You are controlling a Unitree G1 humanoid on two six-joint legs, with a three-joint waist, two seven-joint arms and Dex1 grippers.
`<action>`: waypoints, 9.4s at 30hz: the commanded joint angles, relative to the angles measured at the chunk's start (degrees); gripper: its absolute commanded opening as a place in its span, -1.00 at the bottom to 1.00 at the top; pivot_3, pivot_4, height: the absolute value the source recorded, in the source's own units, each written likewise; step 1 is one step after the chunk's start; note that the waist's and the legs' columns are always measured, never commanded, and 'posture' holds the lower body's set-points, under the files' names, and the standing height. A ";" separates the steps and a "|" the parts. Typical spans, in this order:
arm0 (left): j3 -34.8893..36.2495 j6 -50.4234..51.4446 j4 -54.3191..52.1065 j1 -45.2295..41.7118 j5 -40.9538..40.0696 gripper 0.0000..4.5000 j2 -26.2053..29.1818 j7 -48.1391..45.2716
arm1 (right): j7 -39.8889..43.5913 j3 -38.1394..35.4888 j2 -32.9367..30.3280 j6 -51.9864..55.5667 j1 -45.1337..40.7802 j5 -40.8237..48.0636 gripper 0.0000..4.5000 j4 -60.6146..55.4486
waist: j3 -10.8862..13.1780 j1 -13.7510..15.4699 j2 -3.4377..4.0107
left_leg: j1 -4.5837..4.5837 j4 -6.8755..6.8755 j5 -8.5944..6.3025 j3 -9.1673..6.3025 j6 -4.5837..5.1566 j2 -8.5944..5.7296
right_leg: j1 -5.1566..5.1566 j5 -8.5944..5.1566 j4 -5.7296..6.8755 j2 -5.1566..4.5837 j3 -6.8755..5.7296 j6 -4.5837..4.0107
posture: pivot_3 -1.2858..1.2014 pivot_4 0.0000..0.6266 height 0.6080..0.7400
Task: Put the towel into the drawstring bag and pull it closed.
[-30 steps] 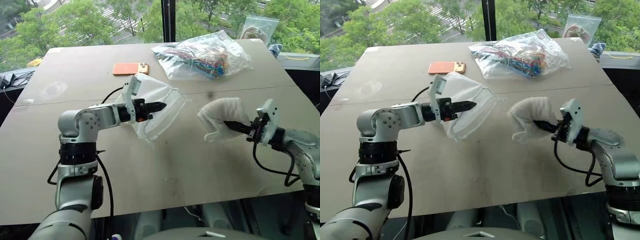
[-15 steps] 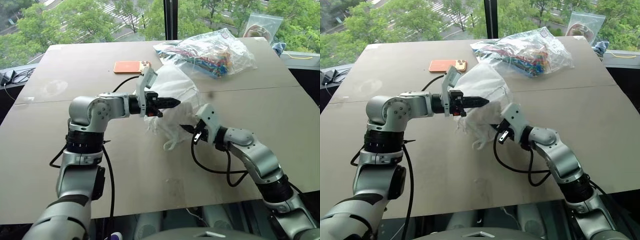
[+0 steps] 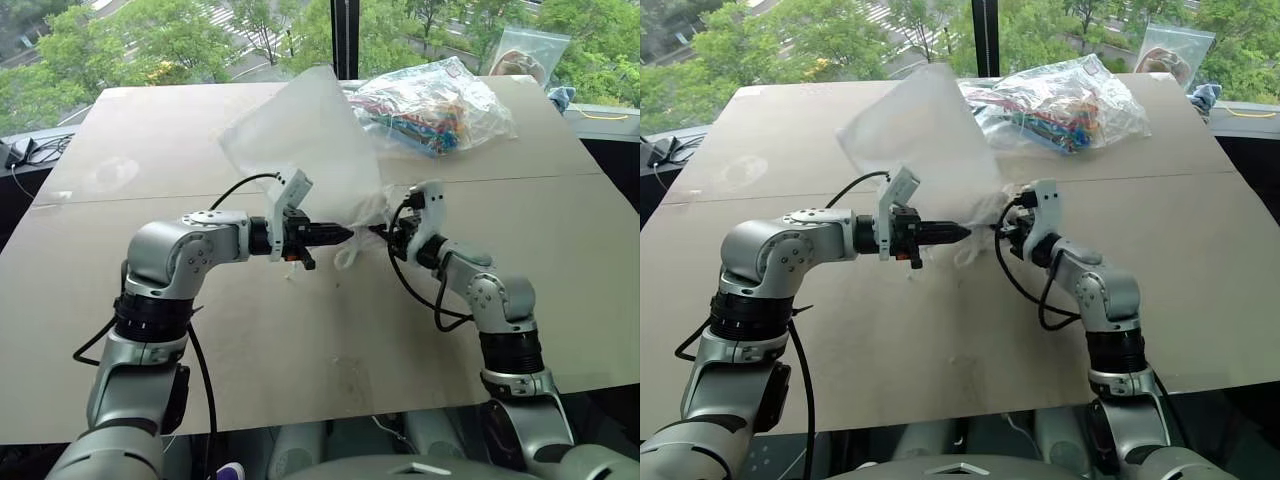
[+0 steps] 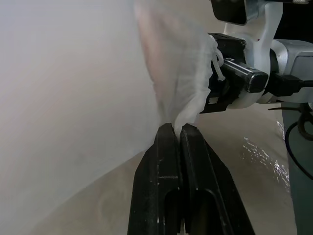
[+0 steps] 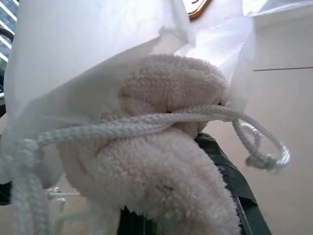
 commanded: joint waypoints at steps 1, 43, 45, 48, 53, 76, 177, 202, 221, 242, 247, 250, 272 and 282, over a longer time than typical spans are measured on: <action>3.30 1.42 -0.40 -1.65 -2.96 -1.00 -0.23 -0.65 | -0.67 -1.56 0.87 -0.64 -0.91 1.98 -0.99 -1.07 | 0.00 -0.21 0.01 | 0.01 0.00 0.00 0.01 0.00 0.00 | 0.00 0.00 0.01 0.00 0.00 0.00 | 0.03 -0.52 1.00; 20.30 26.00 6.25 -0.22 -28.91 -1.00 -14.17 23.77 | -0.13 1.84 6.30 -4.36 -2.07 12.07 -0.55 4.34 | 0.01 -0.14 0.01 | 0.02 -0.01 0.09 -0.06 -0.17 0.00 | -0.02 0.01 0.03 -0.02 0.02 -0.01 | 0.03 -0.52 1.00; 18.38 22.39 4.79 0.73 -26.28 -1.00 -12.51 22.32 | -0.29 2.19 4.70 -4.09 -1.11 11.33 -0.25 2.61 | 0.01 0.01 0.02 | 0.02 -0.01 0.09 -0.03 -0.17 -0.02 | -0.02 0.01 0.03 -0.02 0.01 -0.01 | 0.03 -0.52 1.00; 13.22 12.31 4.26 1.81 -18.48 -1.00 -8.29 16.81 | 0.55 5.36 -2.22 -3.66 2.26 7.55 0.37 -4.12 | 0.01 0.17 0.02 | -0.02 -0.01 0.10 -0.05 -0.18 -0.05 | -0.02 0.01 0.00 -0.04 -0.03 -0.01 | 0.03 -0.52 1.00; 4.33 -1.46 7.82 0.83 -7.48 -1.00 0.19 2.96 | 4.26 5.97 -16.42 0.74 9.91 7.65 0.99 -20.36 | 0.03 -0.07 0.05 | 0.00 -0.14 0.10 0.01 -0.19 -0.04 | -0.06 -0.01 -0.05 -0.02 0.01 -0.02 | 0.03 -0.52 1.00; -3.01 -15.00 10.99 1.15 6.37 -1.00 9.41 -18.21 | -3.84 12.78 -17.01 -5.28 3.02 -12.82 0.99 -10.66 | 0.06 -0.11 0.05 | -0.12 -0.11 0.02 0.06 -0.05 0.02 | -0.14 -0.02 -0.08 0.03 0.03 0.00 | 0.03 -0.52 1.00; 1.14 -14.38 1.16 12.65 6.16 -1.00 9.37 -13.62 | -18.74 8.51 0.63 -28.67 5.62 -30.68 0.99 6.41 | 0.05 -0.28 0.05 | -0.01 -0.02 0.02 0.09 -0.05 0.05 | -0.12 0.00 0.08 0.06 0.10 -0.01 | 0.03 -0.52 1.00; 0.59 -15.68 1.29 13.19 6.58 -1.00 8.74 -13.27 | -11.42 12.88 -1.69 -38.11 6.34 -32.43 -0.97 8.89 | 0.05 -0.07 0.05 | -0.01 -0.02 0.02 0.10 -0.05 0.03 | -0.11 0.00 0.07 0.03 0.11 -0.01 | 0.03 -0.52 1.00; 0.20 -19.22 7.00 10.65 9.58 -1.00 10.94 -16.30 | 10.03 18.56 -12.85 -37.50 6.41 -28.82 0.96 2.69 | 0.06 -0.24 0.05 | 0.03 -0.01 0.02 0.08 -0.05 0.06 | -0.10 0.00 0.10 0.09 0.09 -0.01 | 0.03 -0.52 1.00; 1.05 -17.15 3.38 12.07 8.22 -1.00 10.09 -14.55 | -3.42 19.34 -1.99 -43.64 2.38 -35.34 0.63 17.06 | 0.05 -0.23 0.04 | 0.01 0.00 0.03 0.08 -0.05 0.06 | -0.10 0.00 0.09 0.07 0.09 -0.02 | 0.03 -0.52 1.00; 1.72 -16.24 2.07 13.11 7.59 -1.00 10.34 -13.65 | -6.48 17.14 -0.85 -43.62 3.29 -35.25 -0.46 16.08 | 0.05 -0.22 0.05 | 0.00 0.00 0.03 0.08 -0.06 0.05 | -0.10 0.00 0.09 0.05 0.10 -0.02 | 0.03 -0.52 1.00; 1.85 -16.22 2.06 13.31 7.67 -1.00 10.31 -13.39 | -7.25 16.12 -1.45 -42.71 4.62 -34.94 -0.97 13.78 | 0.05 -0.12 0.04 | 0.00 0.00 0.03 0.06 -0.06 0.05 | -0.10 0.00 0.09 0.05 0.07 -0.02 | 0.03 -0.52 1.00; 15.54 -24.10 22.94 3.04 7.00 0.32 6.13 -6.12 | -8.53 12.80 -3.65 -30.14 10.40 -34.14 -1.00 -5.01 | 0.05 -0.46 0.05 | 0.09 0.01 0.03 0.07 -0.05 0.05 | -0.09 0.00 0.13 0.09 0.09 -0.02 | 0.03 -0.52 1.00; 18.11 -24.64 10.99 24.09 5.16 0.74 11.37 -12.97 | -7.76 12.67 -4.81 -30.11 11.78 -33.72 -1.00 -4.91 | 0.04 0.02 0.02 | -0.06 -0.10 0.02 0.09 -0.06 0.05 | -0.16 0.00 0.01 -0.03 0.09 -0.02 | 0.03 -0.52 1.00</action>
